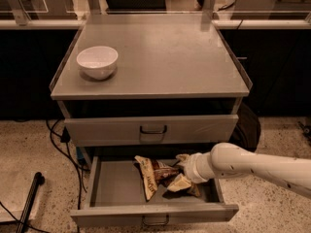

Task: Pick brown chip bag from middle drawer and place on counter

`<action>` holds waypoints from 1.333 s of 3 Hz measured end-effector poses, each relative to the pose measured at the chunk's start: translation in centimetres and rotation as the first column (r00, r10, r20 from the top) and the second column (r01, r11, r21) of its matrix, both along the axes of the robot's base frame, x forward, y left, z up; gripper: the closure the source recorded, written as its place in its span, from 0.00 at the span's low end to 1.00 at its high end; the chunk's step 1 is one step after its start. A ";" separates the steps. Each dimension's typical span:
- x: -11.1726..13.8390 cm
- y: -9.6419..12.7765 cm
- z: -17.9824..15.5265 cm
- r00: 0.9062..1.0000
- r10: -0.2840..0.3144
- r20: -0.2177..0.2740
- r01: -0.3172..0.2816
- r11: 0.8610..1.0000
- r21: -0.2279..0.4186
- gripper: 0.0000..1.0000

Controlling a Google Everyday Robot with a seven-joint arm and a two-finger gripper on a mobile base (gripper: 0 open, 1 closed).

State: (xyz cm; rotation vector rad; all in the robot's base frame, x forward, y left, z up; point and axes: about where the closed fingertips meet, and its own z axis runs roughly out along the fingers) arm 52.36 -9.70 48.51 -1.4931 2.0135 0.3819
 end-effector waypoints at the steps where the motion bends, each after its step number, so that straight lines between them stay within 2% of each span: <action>1: 1.7 1.1 -4.3 1.000 0.003 -0.013 -0.003 1.000 -0.006 0.30; 3: 2.6 0.8 -6.5 1.000 -0.013 -0.019 0.012 0.999 -0.035 0.32; 4: 2.6 0.8 -6.5 1.000 -0.013 -0.019 0.012 0.999 -0.035 0.51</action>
Offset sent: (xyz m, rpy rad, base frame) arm 0.0167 0.0024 -0.0322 0.0019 0.0087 -0.0184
